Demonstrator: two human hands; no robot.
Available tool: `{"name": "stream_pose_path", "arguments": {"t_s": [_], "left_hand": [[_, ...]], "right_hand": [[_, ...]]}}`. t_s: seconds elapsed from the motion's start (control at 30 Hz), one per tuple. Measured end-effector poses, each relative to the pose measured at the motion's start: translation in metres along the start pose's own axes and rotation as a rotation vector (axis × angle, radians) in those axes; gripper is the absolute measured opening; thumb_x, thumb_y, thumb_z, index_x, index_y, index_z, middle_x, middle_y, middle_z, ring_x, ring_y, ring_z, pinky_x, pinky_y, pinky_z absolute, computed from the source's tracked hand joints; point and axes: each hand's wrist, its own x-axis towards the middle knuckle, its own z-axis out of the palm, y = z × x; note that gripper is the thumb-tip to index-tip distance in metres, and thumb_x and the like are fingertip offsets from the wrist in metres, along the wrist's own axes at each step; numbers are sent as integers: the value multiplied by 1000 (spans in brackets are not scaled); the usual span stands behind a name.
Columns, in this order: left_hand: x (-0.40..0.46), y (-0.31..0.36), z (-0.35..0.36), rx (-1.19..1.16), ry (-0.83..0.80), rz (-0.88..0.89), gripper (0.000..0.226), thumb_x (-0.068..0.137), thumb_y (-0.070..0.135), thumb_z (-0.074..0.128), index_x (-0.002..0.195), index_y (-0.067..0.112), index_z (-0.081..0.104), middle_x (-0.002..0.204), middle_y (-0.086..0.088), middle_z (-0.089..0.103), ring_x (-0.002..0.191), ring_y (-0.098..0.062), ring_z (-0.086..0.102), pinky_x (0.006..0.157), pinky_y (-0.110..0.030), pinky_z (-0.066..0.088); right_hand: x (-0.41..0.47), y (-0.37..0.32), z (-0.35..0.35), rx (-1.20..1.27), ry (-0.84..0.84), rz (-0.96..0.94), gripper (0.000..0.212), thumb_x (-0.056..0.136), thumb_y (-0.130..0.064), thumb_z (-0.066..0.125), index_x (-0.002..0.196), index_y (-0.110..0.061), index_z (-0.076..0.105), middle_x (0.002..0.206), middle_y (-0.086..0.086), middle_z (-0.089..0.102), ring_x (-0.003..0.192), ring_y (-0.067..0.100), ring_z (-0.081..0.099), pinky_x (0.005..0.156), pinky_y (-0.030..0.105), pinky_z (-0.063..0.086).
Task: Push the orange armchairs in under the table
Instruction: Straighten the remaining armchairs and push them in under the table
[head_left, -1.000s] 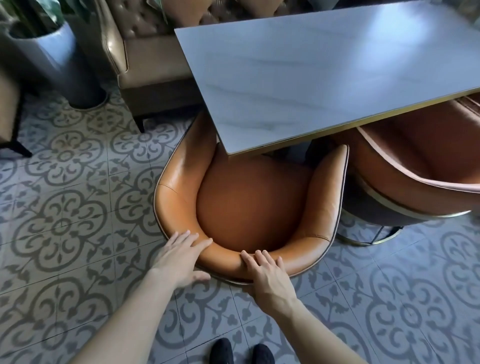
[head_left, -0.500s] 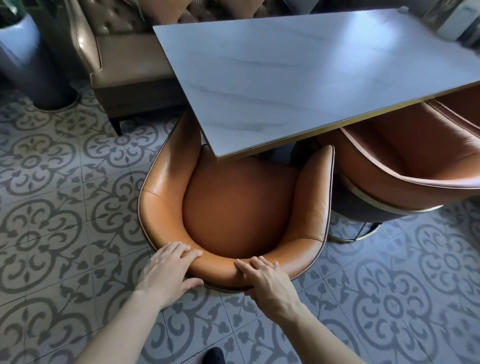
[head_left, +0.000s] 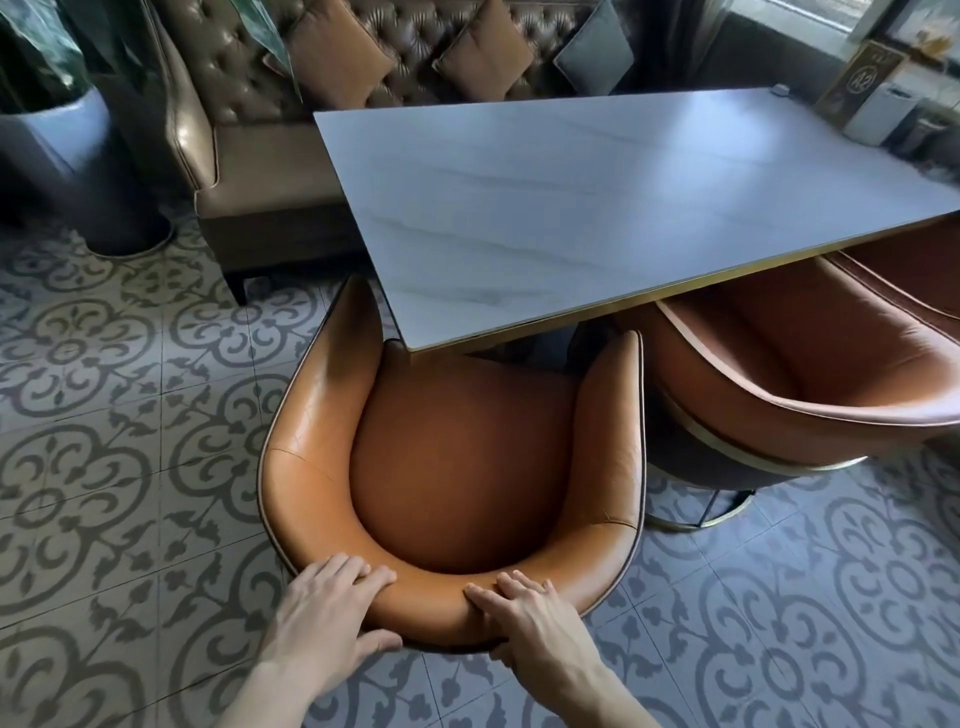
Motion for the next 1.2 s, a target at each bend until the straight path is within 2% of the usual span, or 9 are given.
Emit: {"name": "stream_pose_path", "arguments": {"t_s": [0.13, 0.37, 0.53, 0.63, 0.73, 0.8, 0.9, 1.1, 1.2], "left_hand": [[-9, 44, 5, -12, -3, -18, 64, 55, 82, 64, 104, 40, 67, 83, 18, 57, 81, -7, 58, 69, -28, 53], [-12, 140, 21, -58, -44, -157, 63, 55, 84, 53, 103, 44, 63, 85, 21, 56, 83, -5, 58, 68, -25, 51], [-1, 201, 29, -103, -75, -253, 67, 50, 84, 59, 104, 45, 64, 85, 20, 57, 82, -6, 59, 66, -27, 53], [9, 232, 29, -130, -110, -311, 72, 58, 84, 52, 118, 45, 61, 100, 18, 60, 99, -6, 57, 81, -29, 51], [25, 253, 27, -161, -63, -310, 73, 70, 79, 50, 135, 46, 44, 123, 16, 51, 122, -7, 43, 99, -29, 38], [35, 262, 25, -135, -100, -327, 71, 64, 80, 56, 126, 45, 53, 113, 16, 56, 113, -7, 51, 92, -30, 44], [46, 268, 37, -148, -63, -334, 69, 42, 82, 67, 98, 41, 69, 84, 16, 62, 82, -9, 63, 62, -29, 54], [84, 292, 35, -127, -4, -336, 68, 35, 77, 78, 90, 39, 71, 79, 11, 64, 77, -13, 64, 58, -32, 54], [98, 300, 33, -97, -20, -344, 68, 37, 79, 77, 90, 37, 72, 76, 10, 63, 75, -16, 63, 58, -33, 54]], "right_hand": [[-24, 30, -1, -17, -32, -35, 75, 90, -17, 71, 153, -33, 33, 144, 12, 48, 142, 31, 34, 114, 54, 29], [-59, 107, -13, -58, -117, -154, 74, 88, -18, 73, 151, -31, 36, 137, 14, 52, 134, 32, 40, 105, 50, 34], [-78, 161, -22, -93, -124, -210, 75, 88, -13, 72, 151, -30, 36, 139, 14, 50, 135, 32, 39, 108, 52, 33], [-82, 188, -29, -115, -125, -237, 74, 89, -13, 69, 152, -30, 36, 138, 14, 50, 135, 32, 38, 105, 50, 33], [-83, 211, -35, -108, -99, -249, 71, 88, -12, 67, 150, -32, 38, 135, 12, 51, 135, 31, 39, 104, 49, 33], [-82, 223, -39, -112, -80, -260, 69, 89, -13, 66, 149, -34, 39, 134, 10, 52, 135, 30, 39, 102, 49, 34], [-77, 239, -48, -114, -59, -270, 68, 90, -15, 65, 149, -36, 41, 134, 7, 53, 136, 28, 39, 101, 48, 36], [-64, 271, -74, -120, 3, -245, 65, 89, -14, 64, 147, -38, 46, 136, 0, 56, 135, 22, 43, 100, 42, 40], [-55, 284, -84, -127, -2, -251, 70, 84, -14, 74, 145, -40, 49, 135, -6, 59, 131, 19, 46, 98, 41, 45]]}}
